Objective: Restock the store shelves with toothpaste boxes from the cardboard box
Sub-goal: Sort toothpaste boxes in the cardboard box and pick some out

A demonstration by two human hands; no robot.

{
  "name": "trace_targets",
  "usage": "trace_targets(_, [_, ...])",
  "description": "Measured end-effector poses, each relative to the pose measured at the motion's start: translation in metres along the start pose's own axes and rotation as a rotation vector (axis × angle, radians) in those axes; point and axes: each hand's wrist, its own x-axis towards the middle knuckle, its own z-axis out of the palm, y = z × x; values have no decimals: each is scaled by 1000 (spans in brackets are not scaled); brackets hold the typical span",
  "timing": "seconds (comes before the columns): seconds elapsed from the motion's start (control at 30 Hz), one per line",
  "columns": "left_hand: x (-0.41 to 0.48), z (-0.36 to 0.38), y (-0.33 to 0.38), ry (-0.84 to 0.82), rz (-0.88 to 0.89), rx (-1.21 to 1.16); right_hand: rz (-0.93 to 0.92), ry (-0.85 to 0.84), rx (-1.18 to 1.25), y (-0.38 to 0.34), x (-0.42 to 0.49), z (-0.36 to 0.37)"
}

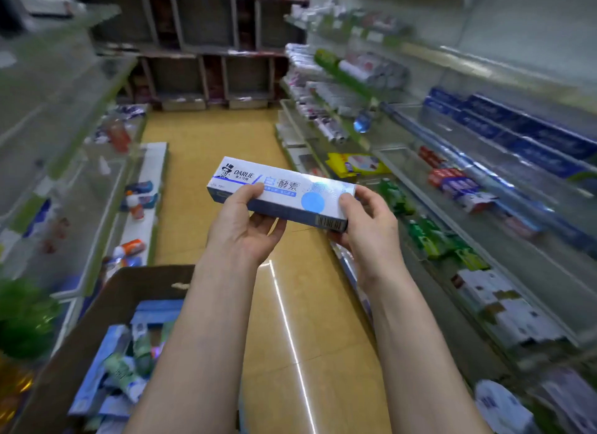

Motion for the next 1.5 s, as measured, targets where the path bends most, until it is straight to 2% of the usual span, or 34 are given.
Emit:
trace_targets(0.33, [-66, 123, -140, -219, -161, 153, -121, 285, 39, -53, -12, -188])
trace_targets(0.67, [-133, 205, -240, -417, -214, 204, -230, 423, 85, -109, -40, -319])
trace_targets(1.03, [-179, 253, -300, -551, -283, 239, -333, 546, 84, -137, -68, -398])
trace_targets(1.5, [-166, 345, -367, -732, -423, 321, -438, 786, -5, -172, -41, -466])
